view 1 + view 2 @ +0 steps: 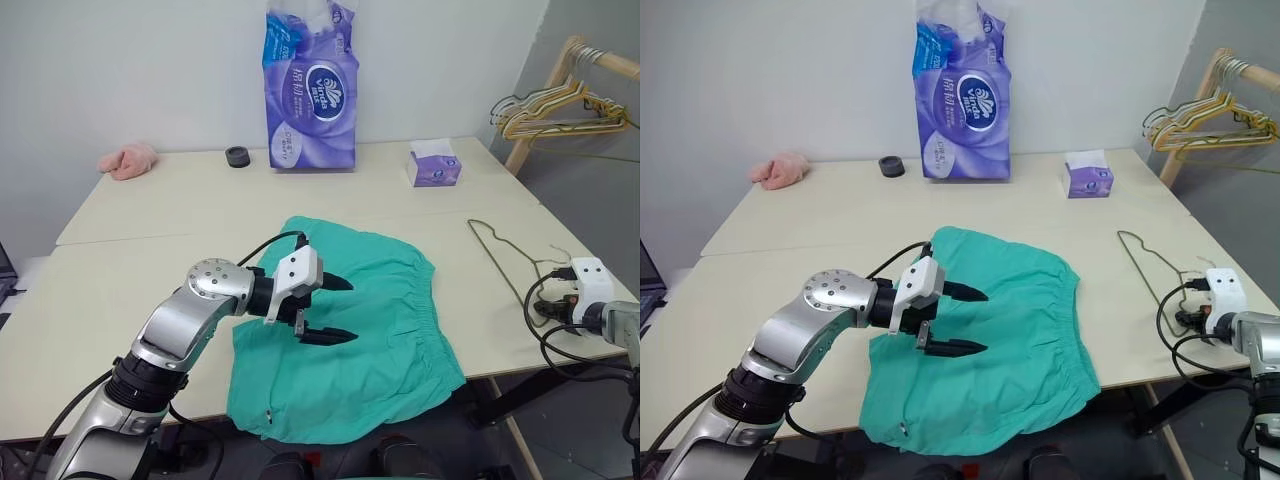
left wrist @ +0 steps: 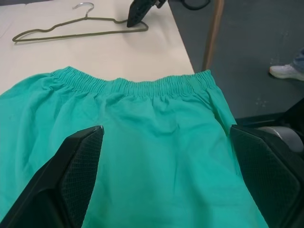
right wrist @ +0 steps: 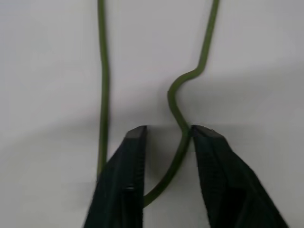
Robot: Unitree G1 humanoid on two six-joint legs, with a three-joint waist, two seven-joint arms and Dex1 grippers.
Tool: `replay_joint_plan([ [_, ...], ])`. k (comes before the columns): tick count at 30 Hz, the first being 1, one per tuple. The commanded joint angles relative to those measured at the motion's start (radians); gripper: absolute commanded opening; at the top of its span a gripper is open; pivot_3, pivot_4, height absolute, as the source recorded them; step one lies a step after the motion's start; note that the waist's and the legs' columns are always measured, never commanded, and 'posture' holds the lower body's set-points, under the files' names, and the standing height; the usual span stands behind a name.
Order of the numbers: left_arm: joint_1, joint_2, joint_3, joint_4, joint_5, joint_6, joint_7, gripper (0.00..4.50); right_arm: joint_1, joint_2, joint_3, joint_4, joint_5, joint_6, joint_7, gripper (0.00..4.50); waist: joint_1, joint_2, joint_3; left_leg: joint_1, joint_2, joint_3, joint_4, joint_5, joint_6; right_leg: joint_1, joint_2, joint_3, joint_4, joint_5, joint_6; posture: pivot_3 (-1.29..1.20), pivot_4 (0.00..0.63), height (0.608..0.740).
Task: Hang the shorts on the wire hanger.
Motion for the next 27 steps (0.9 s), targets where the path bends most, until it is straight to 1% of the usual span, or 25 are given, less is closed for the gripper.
replay_joint_plan([
  [1,-0.012,-0.003,0.015,-0.034,-0.015,0.006,0.011,4.5,0.02,0.016,0.01,0.03,-0.01,0.045,-0.023,0.14,0.002,-0.001,-0.001,0.0,0.0,0.0,0.0,0.0,0.0,0.0,-0.001,0.0,0.0,0.0,0.0,-0.13,0.042,0.74],
  [2,-0.01,-0.003,0.015,-0.036,-0.016,0.009,0.012,4.5,0.023,0.022,0.002,0.029,-0.009,0.048,-0.034,0.04,0.002,-0.002,-0.001,0.0,0.0,0.0,0.0,0.0,0.0,0.0,-0.002,0.0,0.0,0.0,0.0,-0.13,0.042,0.74],
  [6,-0.009,-0.015,0.029,-0.027,-0.022,0.033,0.041,4.5,0.036,0.031,-0.022,0.006,-0.006,0.041,-0.053,0.04,0.005,-0.005,-0.003,0.0,0.0,0.0,0.0,0.0,0.0,0.0,-0.004,0.0,-0.001,0.0,0.0,-0.13,0.042,0.74],
  [10,-0.042,-0.044,0.056,0.026,-0.021,0.066,0.095,4.5,0.065,0.005,-0.013,-0.054,-0.036,-0.045,-0.058,0.04,0.012,-0.005,-0.003,0.0,0.0,0.0,0.0,0.0,0.0,0.001,-0.004,0.0,-0.001,0.0,0.001,-0.14,0.042,0.74],
  [12,-0.071,-0.058,0.084,0.093,-0.006,0.054,0.132,4.5,0.079,-0.022,-0.013,-0.12,-0.057,-0.14,-0.05,0.04,0.015,-0.004,-0.002,0.0,-0.001,0.0,0.001,0.0,0.0,0.001,-0.004,0.0,-0.001,0.001,0.001,-0.14,0.042,0.74],
  [16,-0.119,-0.079,0.139,0.201,0.007,0.005,0.173,4.5,0.104,-0.066,-0.004,-0.241,-0.087,-0.257,-0.022,0.04,0.012,0.007,0.004,-0.001,-0.001,0.002,0.0,0.0,0.0,-0.002,-0.004,0.0,-0.001,0.001,0.002,-0.15,0.042,0.74],
  [19,-0.189,-0.113,0.213,0.3,-0.02,-0.003,0.219,4.5,0.14,-0.116,0.038,-0.373,-0.152,-0.396,-0.001,0.04,0.008,0.008,0.005,-0.002,-0.001,0.002,0.0,0.0,0.0,-0.003,-0.004,0.001,-0.001,0.001,0.003,-0.15,0.041,0.74],
  [22,-0.251,-0.122,0.258,0.41,-0.008,-0.016,0.254,4.5,0.169,-0.152,0.098,-0.479,-0.23,-0.535,0.009,0.04,0.0,0.008,0.005,-0.002,0.0,0.002,0.0,-0.001,0.0,-0.004,-0.004,0.001,0.0,0.001,0.003,-0.15,0.041,0.74],
  [24,-0.28,-0.11,0.27,0.461,-0.012,-0.015,0.235,4.5,0.18,-0.174,0.143,-0.518,-0.296,-0.642,0.008,0.04,-0.003,0.008,0.005,-0.002,0.0,0.002,-0.001,-0.001,-0.001,-0.004,-0.004,0.001,0.0,0.001,0.003,-0.16,0.041,0.74],
  [27,-0.302,-0.074,0.263,0.486,-0.039,0.041,0.15,4.5,0.168,-0.207,0.221,-0.541,-0.421,-0.817,-0.008,0.04,-0.004,0.007,0.006,-0.002,0.0,0.002,-0.001,-0.001,-0.002,-0.005,-0.004,0.0,0.0,0.001,0.004,-0.15,0.039,0.74],
])
